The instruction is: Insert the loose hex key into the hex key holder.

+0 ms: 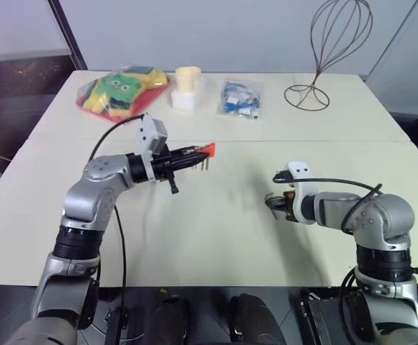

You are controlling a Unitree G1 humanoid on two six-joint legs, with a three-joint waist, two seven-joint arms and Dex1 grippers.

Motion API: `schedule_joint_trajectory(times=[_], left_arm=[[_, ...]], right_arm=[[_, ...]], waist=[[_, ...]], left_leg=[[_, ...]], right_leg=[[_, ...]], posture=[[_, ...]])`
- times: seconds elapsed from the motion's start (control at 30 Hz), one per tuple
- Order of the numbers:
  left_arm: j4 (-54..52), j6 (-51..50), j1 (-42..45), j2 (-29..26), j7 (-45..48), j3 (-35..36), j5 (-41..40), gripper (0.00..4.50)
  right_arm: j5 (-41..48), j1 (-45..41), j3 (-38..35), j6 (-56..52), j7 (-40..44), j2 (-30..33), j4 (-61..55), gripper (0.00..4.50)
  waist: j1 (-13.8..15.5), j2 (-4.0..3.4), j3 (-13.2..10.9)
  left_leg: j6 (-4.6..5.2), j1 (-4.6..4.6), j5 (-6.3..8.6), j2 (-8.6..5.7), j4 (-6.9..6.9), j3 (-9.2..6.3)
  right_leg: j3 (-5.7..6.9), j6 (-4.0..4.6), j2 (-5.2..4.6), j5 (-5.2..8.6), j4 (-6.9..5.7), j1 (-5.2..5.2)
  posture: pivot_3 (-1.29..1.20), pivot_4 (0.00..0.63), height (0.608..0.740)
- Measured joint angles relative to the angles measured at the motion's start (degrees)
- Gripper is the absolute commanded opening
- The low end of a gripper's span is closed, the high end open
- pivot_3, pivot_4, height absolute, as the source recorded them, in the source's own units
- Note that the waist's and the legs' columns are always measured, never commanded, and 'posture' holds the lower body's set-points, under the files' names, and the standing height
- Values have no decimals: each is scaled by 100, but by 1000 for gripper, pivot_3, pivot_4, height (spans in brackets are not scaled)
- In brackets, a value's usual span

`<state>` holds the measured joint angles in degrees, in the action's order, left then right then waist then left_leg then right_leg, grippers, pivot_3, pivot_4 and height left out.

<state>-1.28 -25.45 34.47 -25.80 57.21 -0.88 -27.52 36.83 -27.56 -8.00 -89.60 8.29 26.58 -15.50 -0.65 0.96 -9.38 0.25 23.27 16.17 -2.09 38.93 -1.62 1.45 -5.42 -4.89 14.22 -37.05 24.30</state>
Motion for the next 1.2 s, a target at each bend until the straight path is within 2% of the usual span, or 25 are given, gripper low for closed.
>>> schedule_joint_trajectory(times=[0.33, 0.5, 0.63, 0.7, 0.8, 0.87, 0.93, 1.07, 1.2], left_arm=[[46, 107, 2, 71, -55, -2, 3, 0], [41, 107, -1, 69, -54, -2, 2, 0], [47, 100, -38, 14, -54, 2, 0, 0], [71, 75, -37, -1, -54, 21, -26, 0], [358, -80, 61, -1, -39, 76, -115, 0], [701, -150, 210, -14, 17, 72, -120, 0], [1110, -131, 397, -20, 132, 43, -36, 0], [1900, -93, 901, 53, 424, -19, 73, 0], [2727, -132, 1663, 451, 663, 5, 14, 0]], right_arm=[[-309, -99, 463, 152, 369, 149, 79, 44], [-508, -195, 610, 271, 604, 138, 333, 44], [-634, -436, 754, 527, 832, 112, 618, 44], [-734, -649, 812, 894, 928, -16, 952, 44], [-731, -1307, 623, 1875, 1154, -371, 1412, 44], [-694, -1896, 346, 2615, 1394, -413, 1445, 44], [-654, -2374, -30, 3331, 1526, -454, 1443, 44], [-641, -2508, -267, 4363, 1654, -741, 1629, 44], [-491, -2496, -491, 4969, 1564, -1333, 1817, 44]], waist=[[-17, 25, 22], [-24, 34, 29], [-91, 37, 31], [-113, 31, 27], [-138, -32, -12], [-111, -48, -22], [-28, -45, -21], [20, -41, -21], [2, -39, -22]], left_leg=[[1, -14, 1, 5, -5, 0], [7, -125, 6, 15, -69, 0], [7, -148, 6, 29, -85, 6], [7, -138, 6, 34, -87, 6], [-7, -75, -4, 30, -83, 12], [-16, -22, -10, 16, -82, 12], [-36, -4, -22, 15, -80, 6], [-33, 11, -20, -7, -78, 0], [-27, 15, -18, -12, -70, 8]], right_leg=[[-1, 1, 7, 1, 6, -14], [0, 5, 15, 2, 82, -126], [-10, 10, 17, -3, 93, -139], [-10, 14, 21, -6, 88, -125], [-11, 18, 30, -14, 69, -52], [-12, 18, 24, -14, 38, 17], [-4, 17, 21, -14, 3, 37], [0, 17, 2, -14, 15, 36], [2, 15, -4, -13, 19, 35]], posture=[[0, 150, 740], [0, 150, 740], [0, 150, 740], [0, 150, 740], [0, 150, 740], [0, 150, 740], [0, 150, 740], [0, 150, 740], [0, 150, 740]])
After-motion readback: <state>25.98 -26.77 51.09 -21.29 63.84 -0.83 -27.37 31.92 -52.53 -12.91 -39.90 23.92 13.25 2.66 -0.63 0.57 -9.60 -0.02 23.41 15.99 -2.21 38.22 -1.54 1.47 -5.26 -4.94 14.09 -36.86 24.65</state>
